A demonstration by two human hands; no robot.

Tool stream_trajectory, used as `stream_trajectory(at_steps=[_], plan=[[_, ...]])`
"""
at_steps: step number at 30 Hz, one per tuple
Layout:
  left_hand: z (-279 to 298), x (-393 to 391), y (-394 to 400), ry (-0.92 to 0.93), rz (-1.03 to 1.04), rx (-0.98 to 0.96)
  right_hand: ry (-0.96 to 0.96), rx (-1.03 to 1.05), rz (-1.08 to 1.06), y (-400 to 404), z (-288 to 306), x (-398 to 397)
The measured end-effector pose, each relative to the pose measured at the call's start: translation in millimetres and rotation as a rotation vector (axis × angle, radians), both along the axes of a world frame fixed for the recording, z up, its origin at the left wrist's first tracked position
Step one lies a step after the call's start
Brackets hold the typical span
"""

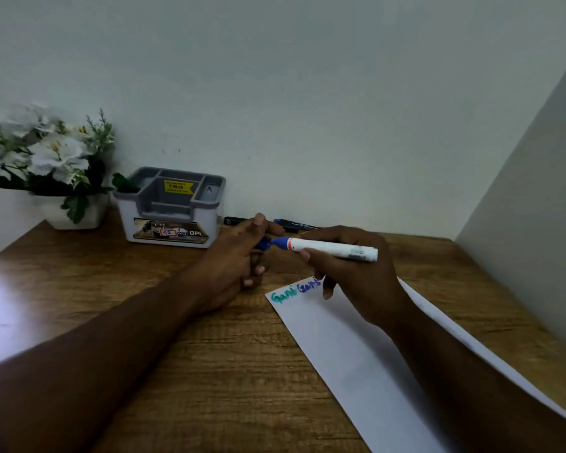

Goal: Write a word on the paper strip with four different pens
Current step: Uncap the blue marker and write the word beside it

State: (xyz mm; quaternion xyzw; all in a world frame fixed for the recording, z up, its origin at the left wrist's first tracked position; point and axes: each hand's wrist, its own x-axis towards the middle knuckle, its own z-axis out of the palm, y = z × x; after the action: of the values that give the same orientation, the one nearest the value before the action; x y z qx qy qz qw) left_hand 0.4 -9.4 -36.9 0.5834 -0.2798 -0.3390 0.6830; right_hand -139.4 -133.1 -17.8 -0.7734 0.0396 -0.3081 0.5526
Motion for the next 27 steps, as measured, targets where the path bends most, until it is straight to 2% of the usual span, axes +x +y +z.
stream_trajectory(at_steps=[6, 11, 14, 18, 22, 24, 27], plan=[[-6.7, 4.1, -3.5, -0.092, -0.001, 0.05, 0.091, -0.113, 0.003, 0.5, -11.5, 1.8], [-12.6, 6.5, -5.6, -0.269, -0.027, 0.134, 0.108, -0.176, -0.011, 6.1, -12.5, 5.4], [-16.7, 9.6, -8.0, -0.296, -0.015, 0.205, 0.11, -0.144, -0.079, 5.7, -17.2, 10.7], [-18.8, 9.8, -8.5, -0.275, -0.026, 0.177, 0.179, -0.13, -0.096, 6.6, -21.9, 11.5], [-15.5, 8.9, -6.9, -0.171, 0.003, 0.073, 0.222, 0.08, -0.037, 7.7, -17.2, 10.6], [-11.8, 2.9, -5.3, -0.069, 0.081, -0.033, 0.206, 0.179, 0.009, 6.4, -16.8, 13.1], [0.7, 0.4, 6.9, 0.039, 0.284, -0.196, 0.14, 0.249, -0.04, -0.5, -16.6, 12.9]])
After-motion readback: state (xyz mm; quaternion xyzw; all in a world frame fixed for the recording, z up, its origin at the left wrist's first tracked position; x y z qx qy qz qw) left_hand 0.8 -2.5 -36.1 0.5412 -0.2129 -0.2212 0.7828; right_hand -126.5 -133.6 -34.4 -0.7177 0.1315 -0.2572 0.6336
